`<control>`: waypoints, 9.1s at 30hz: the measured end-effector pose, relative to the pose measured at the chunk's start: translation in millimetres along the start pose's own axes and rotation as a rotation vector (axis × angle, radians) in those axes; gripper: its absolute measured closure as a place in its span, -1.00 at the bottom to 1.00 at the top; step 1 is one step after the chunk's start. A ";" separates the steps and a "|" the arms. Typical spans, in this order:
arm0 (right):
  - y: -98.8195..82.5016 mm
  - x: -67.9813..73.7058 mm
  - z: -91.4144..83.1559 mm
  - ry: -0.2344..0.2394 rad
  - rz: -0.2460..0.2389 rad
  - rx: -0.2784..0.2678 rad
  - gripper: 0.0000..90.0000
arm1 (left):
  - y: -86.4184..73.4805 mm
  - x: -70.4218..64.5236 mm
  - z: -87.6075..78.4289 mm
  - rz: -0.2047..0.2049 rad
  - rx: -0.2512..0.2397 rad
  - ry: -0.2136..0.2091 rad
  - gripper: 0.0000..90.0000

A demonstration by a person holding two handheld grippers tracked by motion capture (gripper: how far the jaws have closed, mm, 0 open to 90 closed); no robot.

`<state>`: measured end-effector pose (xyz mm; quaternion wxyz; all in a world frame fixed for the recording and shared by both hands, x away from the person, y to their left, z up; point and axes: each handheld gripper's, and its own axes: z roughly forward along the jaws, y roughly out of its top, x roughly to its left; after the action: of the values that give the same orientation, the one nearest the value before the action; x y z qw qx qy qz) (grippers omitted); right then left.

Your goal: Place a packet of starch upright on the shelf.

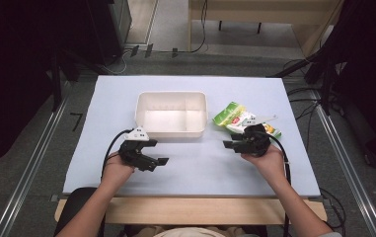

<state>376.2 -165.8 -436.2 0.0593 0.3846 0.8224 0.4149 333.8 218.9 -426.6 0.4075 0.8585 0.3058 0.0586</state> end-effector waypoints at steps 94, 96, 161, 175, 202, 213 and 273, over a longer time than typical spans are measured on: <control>-8.3 -128.0 -47.9 -0.259 0.230 -0.020 1.00 | -0.5 -0.8 0.0 0.003 0.004 0.007 -0.63; -11.8 -133.6 -46.2 -0.264 0.241 -0.006 1.00 | -0.6 -0.8 0.0 0.004 0.005 0.007 -0.63; -0.8 -88.9 -40.8 -0.195 0.178 0.038 0.90 | 0.3 -0.9 0.5 0.010 -0.001 0.008 -0.63; 26.5 -111.1 -18.8 -0.255 0.215 -0.002 0.68 | -1.1 -1.1 0.0 0.011 0.000 0.013 -0.63; 22.8 -139.5 27.8 -0.289 0.288 0.084 0.13 | -5.7 -3.0 -5.4 0.010 0.008 0.037 -0.63; 23.8 -134.2 29.2 -0.205 0.295 0.107 0.27 | -5.5 -3.1 -4.7 0.011 0.005 0.036 -0.63; 90.4 -40.8 -77.2 -0.146 0.025 -0.157 1.00 | -4.2 -1.8 -5.8 0.007 -0.008 0.028 -0.63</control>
<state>425.2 -210.2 -329.4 0.1438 0.4181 0.7762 0.4495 328.3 223.7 -425.6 0.4065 0.8570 0.3082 0.0735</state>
